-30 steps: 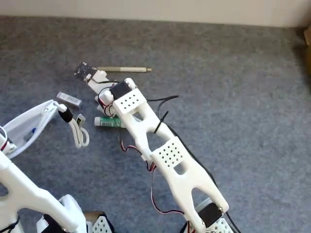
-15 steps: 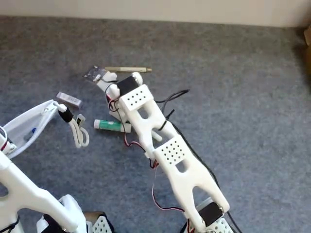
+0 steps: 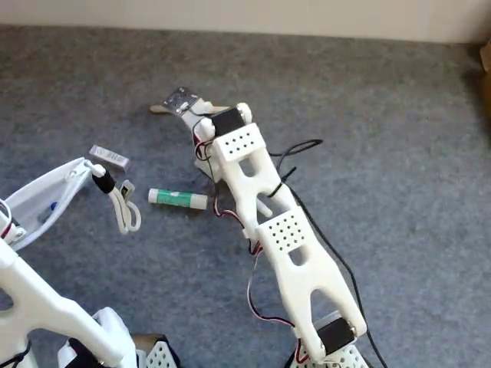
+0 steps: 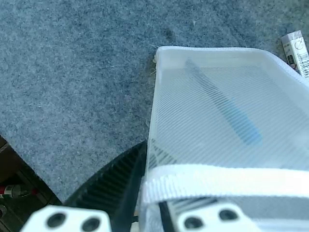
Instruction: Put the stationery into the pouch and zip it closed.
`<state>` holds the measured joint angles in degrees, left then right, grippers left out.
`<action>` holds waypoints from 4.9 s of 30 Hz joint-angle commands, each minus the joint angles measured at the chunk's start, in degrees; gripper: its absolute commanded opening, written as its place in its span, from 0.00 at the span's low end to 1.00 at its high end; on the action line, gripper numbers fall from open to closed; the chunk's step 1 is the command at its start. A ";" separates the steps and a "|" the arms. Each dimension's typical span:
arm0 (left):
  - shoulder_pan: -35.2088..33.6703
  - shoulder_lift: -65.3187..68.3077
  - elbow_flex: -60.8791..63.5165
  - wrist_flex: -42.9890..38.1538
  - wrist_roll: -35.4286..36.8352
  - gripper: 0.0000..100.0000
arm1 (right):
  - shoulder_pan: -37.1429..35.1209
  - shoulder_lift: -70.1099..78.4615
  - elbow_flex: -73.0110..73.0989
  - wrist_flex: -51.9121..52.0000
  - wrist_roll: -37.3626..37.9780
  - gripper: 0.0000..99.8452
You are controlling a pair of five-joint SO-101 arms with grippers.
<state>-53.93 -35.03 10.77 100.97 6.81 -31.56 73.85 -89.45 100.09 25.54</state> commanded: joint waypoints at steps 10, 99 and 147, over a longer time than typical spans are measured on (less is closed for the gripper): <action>3.38 0.31 3.03 0.00 0.53 0.01 | 0.13 -1.36 1.27 0.75 -2.37 0.13; 3.65 0.31 3.12 -0.09 0.53 0.01 | -3.38 -59.47 58.33 0.84 -13.80 0.00; 3.56 0.31 3.21 -0.09 0.53 0.01 | -13.05 -106.68 67.56 -3.12 -24.97 0.00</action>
<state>-51.21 -35.65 13.32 100.88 6.81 -44.13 -31.12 -21.14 98.59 1.80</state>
